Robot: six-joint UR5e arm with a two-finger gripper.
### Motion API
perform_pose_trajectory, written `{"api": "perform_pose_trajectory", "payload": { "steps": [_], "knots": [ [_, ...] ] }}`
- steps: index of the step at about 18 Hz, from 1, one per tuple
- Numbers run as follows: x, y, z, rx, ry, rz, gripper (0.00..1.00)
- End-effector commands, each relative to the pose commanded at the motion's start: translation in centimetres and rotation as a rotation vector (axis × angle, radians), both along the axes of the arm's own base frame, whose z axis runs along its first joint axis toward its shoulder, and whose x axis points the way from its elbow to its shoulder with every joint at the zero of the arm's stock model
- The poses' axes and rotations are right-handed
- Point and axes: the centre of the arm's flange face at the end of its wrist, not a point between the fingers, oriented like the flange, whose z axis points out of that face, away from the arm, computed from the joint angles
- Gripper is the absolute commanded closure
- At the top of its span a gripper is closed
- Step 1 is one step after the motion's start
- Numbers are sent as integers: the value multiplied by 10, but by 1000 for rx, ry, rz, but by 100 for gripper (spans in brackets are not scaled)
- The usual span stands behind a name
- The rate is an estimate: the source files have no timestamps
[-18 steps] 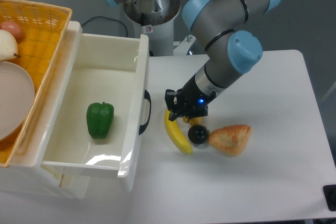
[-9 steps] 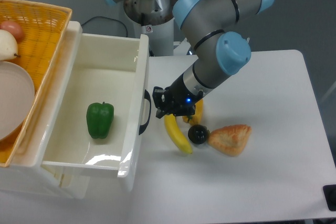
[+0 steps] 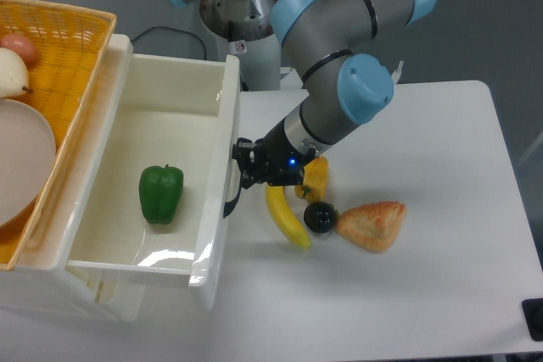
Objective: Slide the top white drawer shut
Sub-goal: 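Push the drawer front with the gripper, sliding the drawer into the cabinet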
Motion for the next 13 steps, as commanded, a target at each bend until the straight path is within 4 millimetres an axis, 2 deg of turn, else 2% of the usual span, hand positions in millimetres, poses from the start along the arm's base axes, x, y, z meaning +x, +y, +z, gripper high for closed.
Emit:
{"api": "perform_pose_trajectory", "payload": {
  "steps": [13],
  "knots": [
    [26,14,4,-1,-15,-39,90]
  ]
}}
